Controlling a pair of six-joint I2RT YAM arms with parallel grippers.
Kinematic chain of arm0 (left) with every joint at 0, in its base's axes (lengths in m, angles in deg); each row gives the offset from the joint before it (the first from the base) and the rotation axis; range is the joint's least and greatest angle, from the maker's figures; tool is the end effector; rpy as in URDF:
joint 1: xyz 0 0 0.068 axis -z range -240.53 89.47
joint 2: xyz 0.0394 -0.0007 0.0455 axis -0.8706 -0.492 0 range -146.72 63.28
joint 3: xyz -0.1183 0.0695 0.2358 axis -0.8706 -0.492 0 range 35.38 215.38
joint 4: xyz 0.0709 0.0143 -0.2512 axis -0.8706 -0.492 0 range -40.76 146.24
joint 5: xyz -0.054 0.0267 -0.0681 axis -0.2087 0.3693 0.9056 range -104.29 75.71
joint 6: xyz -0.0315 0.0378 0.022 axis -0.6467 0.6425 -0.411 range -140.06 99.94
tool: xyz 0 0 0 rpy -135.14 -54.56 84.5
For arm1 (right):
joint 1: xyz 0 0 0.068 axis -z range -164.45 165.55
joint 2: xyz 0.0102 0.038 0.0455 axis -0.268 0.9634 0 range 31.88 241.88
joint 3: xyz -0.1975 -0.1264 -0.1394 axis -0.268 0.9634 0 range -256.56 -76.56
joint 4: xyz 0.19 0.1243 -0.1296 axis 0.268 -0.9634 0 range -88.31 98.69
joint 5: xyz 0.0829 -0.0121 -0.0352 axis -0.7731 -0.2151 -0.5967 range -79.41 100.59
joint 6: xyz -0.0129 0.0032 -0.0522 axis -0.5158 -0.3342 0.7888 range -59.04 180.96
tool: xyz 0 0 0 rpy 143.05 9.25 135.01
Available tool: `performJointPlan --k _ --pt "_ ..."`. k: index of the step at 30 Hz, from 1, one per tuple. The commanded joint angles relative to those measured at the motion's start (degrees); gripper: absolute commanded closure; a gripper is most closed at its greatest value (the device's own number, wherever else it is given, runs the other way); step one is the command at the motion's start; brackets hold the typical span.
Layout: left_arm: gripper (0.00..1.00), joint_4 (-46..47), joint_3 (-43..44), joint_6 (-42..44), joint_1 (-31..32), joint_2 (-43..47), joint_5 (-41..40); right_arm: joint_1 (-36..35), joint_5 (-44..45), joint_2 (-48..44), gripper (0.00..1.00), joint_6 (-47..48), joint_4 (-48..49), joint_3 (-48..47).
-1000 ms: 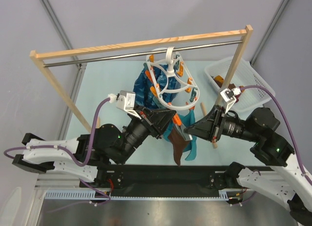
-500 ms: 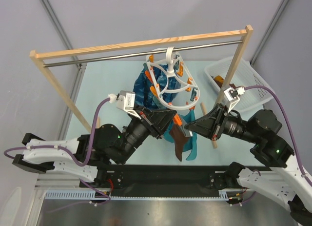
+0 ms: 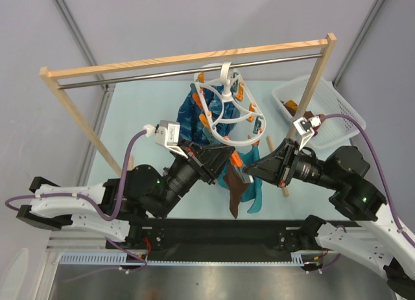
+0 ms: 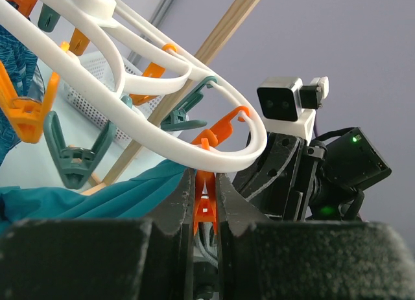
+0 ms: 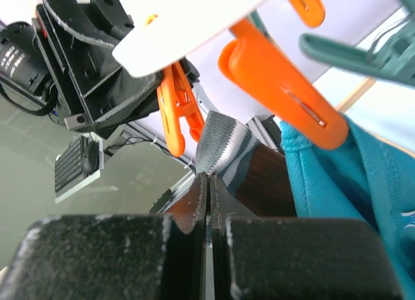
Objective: Clip the socks to the hanger
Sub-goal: Clamp the sock at the bin.
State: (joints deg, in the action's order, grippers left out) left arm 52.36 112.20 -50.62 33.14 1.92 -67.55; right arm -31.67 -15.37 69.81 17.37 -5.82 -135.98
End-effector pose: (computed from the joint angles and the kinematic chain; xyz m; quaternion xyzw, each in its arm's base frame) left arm 0.0153 -0.2083 0.4875 -0.0002 0.6633 -0.4797 0.5744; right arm 0.0721 0.1008 0.4343 -0.1886 0.6401 0.6241 0.4064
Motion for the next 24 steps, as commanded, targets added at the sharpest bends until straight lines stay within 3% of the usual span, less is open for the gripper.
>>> performJointPlan --k 1,24 --pt "1.0 1.24 -0.09 -0.64 -0.33 0.54 0.26 -1.46 0.11 -1.19 1.0 -0.35 3.17 0.36" --pt "1.0 0.1 0.0 -1.34 -0.33 0.54 -0.36 -6.56 3.1 0.47 1.0 2.72 0.62 -1.05"
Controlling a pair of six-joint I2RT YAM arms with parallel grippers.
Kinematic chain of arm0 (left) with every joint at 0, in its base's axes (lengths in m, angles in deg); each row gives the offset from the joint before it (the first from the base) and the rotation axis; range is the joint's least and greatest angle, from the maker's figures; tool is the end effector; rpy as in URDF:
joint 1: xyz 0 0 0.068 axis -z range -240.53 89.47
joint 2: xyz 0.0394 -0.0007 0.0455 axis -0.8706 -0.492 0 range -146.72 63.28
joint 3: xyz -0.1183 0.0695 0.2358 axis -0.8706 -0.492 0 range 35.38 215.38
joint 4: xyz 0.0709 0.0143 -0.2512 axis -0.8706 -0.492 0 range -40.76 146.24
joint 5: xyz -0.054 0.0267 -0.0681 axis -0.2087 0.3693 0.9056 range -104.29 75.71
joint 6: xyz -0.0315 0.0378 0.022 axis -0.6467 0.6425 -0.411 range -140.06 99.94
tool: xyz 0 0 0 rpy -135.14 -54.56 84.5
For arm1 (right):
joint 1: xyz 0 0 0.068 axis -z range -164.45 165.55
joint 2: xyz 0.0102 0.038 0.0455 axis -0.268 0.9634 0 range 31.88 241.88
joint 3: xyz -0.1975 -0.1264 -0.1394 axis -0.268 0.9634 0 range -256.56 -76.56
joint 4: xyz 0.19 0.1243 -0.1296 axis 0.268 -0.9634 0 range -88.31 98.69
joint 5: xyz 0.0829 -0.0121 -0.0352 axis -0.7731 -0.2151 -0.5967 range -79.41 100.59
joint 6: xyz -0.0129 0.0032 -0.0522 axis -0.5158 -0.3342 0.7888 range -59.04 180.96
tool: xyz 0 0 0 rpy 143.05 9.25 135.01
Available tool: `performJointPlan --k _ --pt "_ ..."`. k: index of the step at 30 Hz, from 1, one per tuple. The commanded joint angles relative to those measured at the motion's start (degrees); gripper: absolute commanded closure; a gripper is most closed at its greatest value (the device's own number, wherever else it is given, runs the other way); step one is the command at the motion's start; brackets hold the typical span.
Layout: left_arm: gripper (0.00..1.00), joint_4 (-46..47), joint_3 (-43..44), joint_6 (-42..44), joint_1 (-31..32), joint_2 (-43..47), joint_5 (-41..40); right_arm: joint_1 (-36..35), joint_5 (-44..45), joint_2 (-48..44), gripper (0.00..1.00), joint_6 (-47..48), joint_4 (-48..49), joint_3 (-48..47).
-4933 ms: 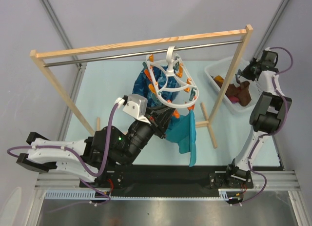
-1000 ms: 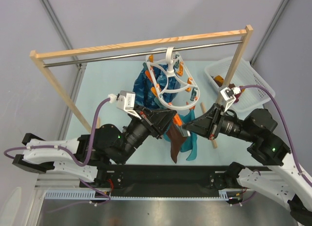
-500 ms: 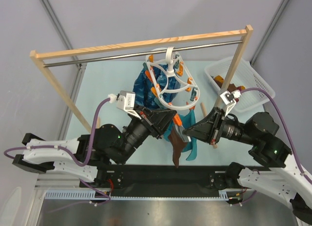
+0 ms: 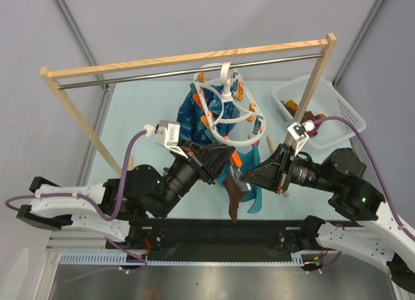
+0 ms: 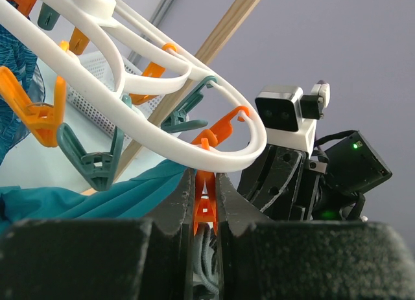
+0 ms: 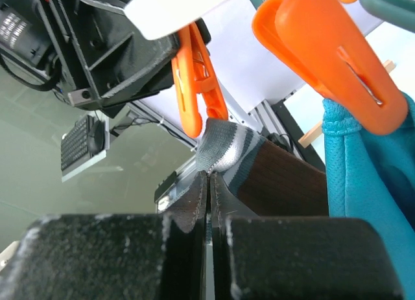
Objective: Clip the socks to the hanger
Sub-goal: Clamp the sock at the bin.
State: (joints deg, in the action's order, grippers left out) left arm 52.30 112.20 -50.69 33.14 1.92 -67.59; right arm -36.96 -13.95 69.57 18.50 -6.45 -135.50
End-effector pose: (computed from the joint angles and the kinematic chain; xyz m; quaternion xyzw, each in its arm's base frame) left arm 0.0153 -0.2083 0.4874 -0.0005 0.6636 -0.4795 0.5742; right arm 0.0634 0.1069 0.4310 -0.2147 0.6368 0.6317 0.3865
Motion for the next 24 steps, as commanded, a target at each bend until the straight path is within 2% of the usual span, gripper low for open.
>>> performJointPlan --k 1,7,14,24 --pt "1.0 0.08 -0.09 -1.27 -0.33 0.54 -0.32 -1.71 2.2 0.89 1.0 1.94 1.08 -2.14" --pt "1.0 -0.27 -0.44 -1.45 -0.33 0.89 -0.4 -3.74 6.6 1.42 1.0 3.87 -0.07 -4.78" --pt "1.0 -0.27 -0.62 -1.45 -0.33 0.98 0.04 -3.83 7.57 1.24 1.0 5.01 -2.35 -6.54" --pt "1.0 0.17 -0.7 -1.45 -0.33 0.63 0.48 -4.09 5.81 2.38 1.0 3.87 0.02 -5.84"
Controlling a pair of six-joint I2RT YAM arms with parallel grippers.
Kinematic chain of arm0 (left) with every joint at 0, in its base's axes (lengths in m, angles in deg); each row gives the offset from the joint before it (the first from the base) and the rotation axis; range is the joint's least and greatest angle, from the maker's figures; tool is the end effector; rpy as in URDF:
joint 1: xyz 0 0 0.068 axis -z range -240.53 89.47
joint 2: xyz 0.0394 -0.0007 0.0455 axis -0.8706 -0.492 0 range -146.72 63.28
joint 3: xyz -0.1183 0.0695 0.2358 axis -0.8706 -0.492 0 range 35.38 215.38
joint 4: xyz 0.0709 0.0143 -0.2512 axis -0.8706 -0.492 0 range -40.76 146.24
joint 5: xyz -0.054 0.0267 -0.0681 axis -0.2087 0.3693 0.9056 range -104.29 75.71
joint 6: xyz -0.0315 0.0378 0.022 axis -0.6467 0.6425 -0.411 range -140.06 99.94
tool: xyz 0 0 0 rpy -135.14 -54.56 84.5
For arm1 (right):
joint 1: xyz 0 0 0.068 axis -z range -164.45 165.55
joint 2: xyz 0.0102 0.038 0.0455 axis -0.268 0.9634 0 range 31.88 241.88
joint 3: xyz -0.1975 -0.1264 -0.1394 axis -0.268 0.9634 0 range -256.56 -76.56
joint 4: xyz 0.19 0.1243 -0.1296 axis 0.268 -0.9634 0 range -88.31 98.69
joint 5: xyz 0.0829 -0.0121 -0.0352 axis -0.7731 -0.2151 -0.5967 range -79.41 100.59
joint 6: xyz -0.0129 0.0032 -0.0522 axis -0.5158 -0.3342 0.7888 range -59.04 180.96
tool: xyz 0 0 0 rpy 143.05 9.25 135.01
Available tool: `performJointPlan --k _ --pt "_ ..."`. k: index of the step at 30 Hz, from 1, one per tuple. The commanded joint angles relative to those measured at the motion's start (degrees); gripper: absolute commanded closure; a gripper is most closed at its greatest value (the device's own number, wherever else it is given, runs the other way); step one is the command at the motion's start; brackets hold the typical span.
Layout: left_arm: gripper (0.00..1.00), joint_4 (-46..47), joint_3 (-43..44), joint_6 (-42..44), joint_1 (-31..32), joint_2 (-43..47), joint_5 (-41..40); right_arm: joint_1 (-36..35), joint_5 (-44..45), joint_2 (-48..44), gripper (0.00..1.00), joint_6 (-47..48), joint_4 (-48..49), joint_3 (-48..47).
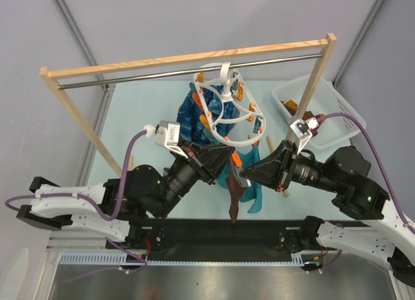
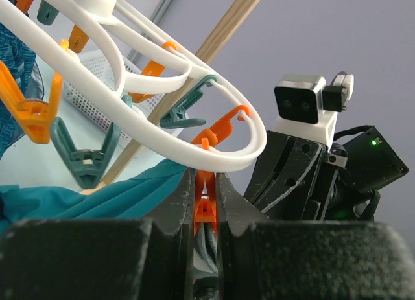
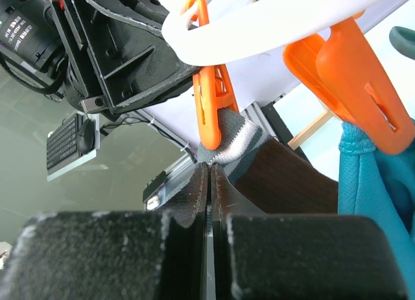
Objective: Clip the socks to the hanger
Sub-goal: Clamp the sock at the bin.
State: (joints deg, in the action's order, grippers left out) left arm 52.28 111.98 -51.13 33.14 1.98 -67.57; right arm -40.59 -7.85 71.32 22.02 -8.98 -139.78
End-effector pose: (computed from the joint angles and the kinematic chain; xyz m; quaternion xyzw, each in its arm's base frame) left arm 0.0153 -0.2085 0.4864 -0.0020 0.6642 -0.4808 0.5724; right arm 0.0593 0.1086 0.4464 -0.2165 0.6345 0.6139 0.4167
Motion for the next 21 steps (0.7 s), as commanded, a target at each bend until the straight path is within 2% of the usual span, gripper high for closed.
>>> performJointPlan --k 1,13,15,16,21 --pt "1.0 0.27 -0.48 -1.01 -0.33 0.57 0.54 -0.46 -0.37 0.72 1.0 0.35 2.64 -1.47" --pt "0.98 2.3 -2.77 -0.66 -0.33 1.88 1.42 -0.64 0.51 0.9 1.0 0.35 3.79 -1.64" --pt "0.93 2.38 -2.94 -0.48 -0.33 2.06 1.33 -0.64 0.68 0.99 1.0 0.53 3.78 -1.55" --pt "0.82 2.38 -3.03 -0.48 -0.33 1.97 1.42 -0.64 0.77 1.08 1.0 0.62 3.78 -1.64" --pt "0.69 2.74 -3.82 -0.31 -0.33 2.67 1.16 -0.64 0.68 1.87 1.0 0.53 4.05 -1.73"
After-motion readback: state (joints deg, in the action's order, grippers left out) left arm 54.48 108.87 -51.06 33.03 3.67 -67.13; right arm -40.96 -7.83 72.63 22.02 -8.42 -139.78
